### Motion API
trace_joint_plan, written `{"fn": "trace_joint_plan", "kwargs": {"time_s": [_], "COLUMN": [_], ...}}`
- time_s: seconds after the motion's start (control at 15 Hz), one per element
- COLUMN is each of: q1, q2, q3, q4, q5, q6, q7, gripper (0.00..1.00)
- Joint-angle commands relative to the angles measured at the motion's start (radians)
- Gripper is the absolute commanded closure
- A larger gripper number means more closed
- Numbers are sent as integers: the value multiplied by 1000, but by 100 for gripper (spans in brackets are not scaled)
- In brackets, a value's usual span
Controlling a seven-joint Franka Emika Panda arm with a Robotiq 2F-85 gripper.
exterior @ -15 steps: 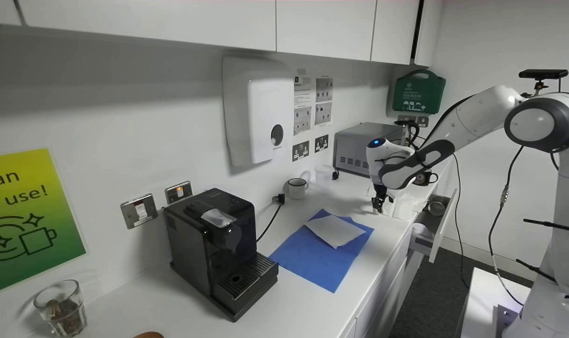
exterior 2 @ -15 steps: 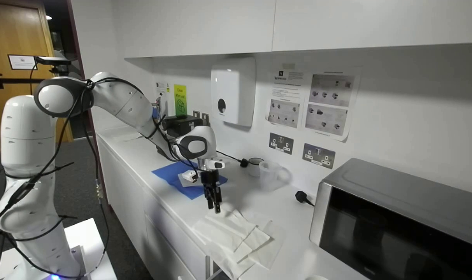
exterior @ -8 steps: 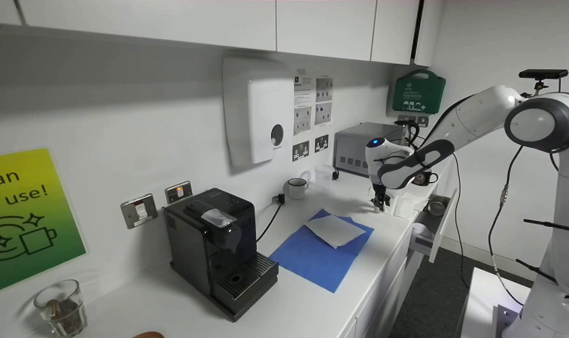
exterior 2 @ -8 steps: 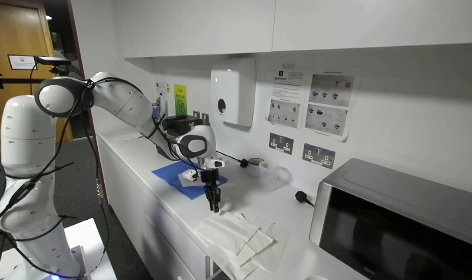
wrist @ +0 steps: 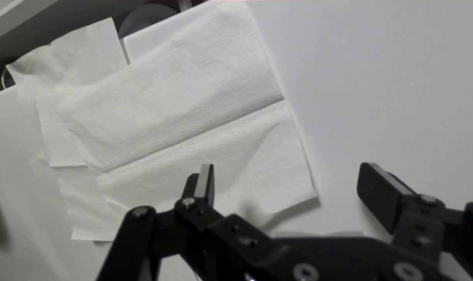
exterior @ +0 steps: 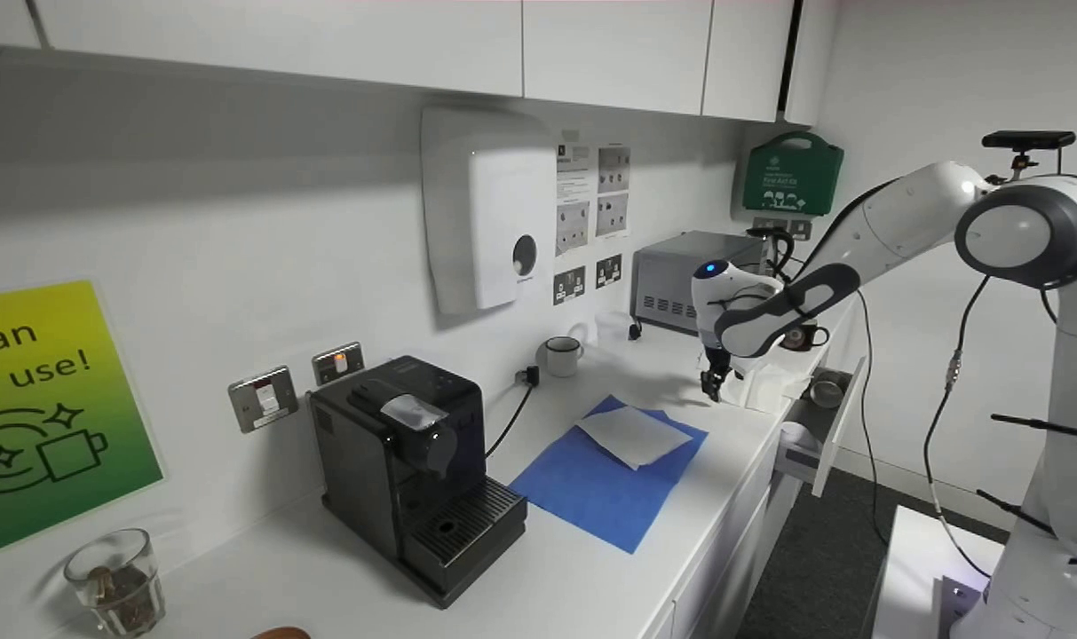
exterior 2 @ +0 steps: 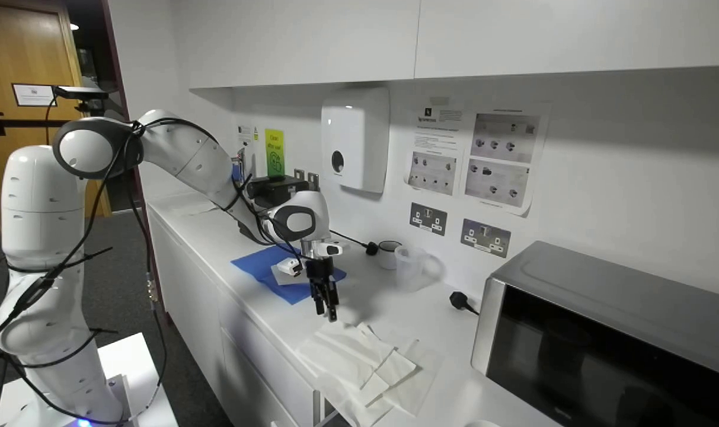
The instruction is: Unfold the blue placemat, place the white napkins on the mat then fold the mat in half
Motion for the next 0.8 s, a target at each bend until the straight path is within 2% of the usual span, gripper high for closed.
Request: {"fn": "trace_joint_plan", "kwargs": {"time_s": [0.0, 0.73], "q1": [6, 9], "q2": [21, 76], "q3": [0, -16], "q4": [37, 71], "q5": [-1, -6], "q6": [-16, -28], "q7": [31, 57], "gripper": [0, 0]}}
